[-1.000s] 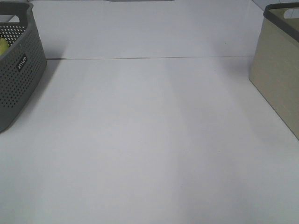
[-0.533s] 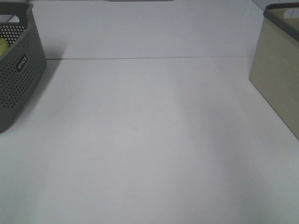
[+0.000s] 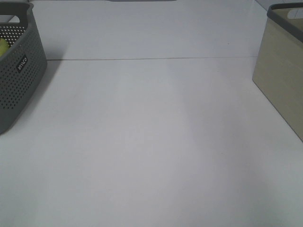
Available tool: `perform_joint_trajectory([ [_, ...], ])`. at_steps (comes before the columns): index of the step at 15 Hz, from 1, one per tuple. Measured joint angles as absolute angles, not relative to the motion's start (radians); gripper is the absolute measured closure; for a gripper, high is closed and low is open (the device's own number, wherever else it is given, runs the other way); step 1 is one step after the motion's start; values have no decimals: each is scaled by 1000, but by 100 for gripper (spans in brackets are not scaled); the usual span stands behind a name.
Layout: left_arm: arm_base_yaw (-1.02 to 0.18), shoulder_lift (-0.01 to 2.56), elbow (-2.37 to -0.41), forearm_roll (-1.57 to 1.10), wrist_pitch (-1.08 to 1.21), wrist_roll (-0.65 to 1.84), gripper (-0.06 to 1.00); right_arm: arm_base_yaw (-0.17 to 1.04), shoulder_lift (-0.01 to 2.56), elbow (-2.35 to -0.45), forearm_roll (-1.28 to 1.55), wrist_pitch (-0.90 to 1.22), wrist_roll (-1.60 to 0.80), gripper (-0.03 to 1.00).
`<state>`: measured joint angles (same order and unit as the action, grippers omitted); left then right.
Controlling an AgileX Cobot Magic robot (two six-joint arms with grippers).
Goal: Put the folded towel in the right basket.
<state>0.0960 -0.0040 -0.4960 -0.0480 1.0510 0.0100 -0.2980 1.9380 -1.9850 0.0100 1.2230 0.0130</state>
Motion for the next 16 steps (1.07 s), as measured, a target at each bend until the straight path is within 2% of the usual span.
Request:
perform_joint_trajectory([
  [1, 96, -4, -496, -48, 1051, 10, -5, -298, 1940, -1985, 20, 1222, 0, 3],
  [3, 96, -4, -496, -48, 1051, 10, -5, -298, 1940, -1985, 41, 1222, -9, 0],
  [16, 95, -4, -496, -48, 1051, 10, -5, -282, 1861, -1984, 63, 1222, -34, -1],
])
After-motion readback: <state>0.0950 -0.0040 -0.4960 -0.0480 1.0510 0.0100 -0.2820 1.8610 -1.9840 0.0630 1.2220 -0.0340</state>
